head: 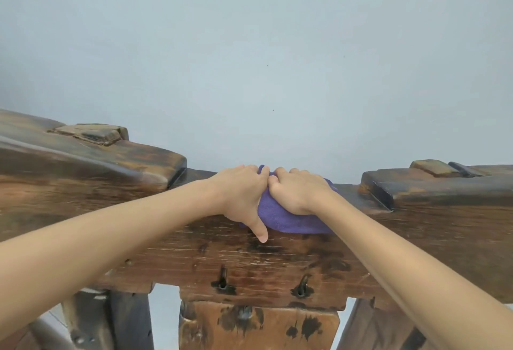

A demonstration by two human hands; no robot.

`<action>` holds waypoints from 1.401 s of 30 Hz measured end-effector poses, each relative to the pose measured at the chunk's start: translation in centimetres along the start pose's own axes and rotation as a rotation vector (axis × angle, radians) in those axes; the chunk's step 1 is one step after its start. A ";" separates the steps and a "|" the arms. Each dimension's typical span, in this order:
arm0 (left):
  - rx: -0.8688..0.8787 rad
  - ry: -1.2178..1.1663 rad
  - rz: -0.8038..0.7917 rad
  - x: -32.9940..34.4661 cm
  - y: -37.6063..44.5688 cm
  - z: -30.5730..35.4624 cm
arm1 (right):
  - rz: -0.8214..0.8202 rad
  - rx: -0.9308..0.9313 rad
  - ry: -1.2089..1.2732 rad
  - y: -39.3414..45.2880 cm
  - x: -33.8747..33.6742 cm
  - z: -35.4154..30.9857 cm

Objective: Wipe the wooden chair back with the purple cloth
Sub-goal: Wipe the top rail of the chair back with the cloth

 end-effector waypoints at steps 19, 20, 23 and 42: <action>-0.129 0.317 0.035 -1.2 -8.0 -11.5 | -0.097 -0.223 0.266 3.2 4.1 -15.1; -0.142 0.297 0.032 -1.2 -8.3 -12.0 | -0.081 -0.225 0.295 3.4 4.2 -15.4; -0.191 0.227 -0.036 -0.2 -9.6 -13.9 | -0.058 -0.241 0.366 3.8 4.4 -16.9; -0.395 0.091 0.018 2.3 -16.8 -26.0 | -0.062 -0.407 0.258 7.6 6.1 -31.5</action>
Point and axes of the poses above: each hand's wrist, its own y-axis towards the middle knuckle, its own x-axis out of the palm, z = x × y, the point moved 5 cm from there along y, towards the middle knuckle, and after that the axes turned 10 degrees about y, right-handed, at the moved point
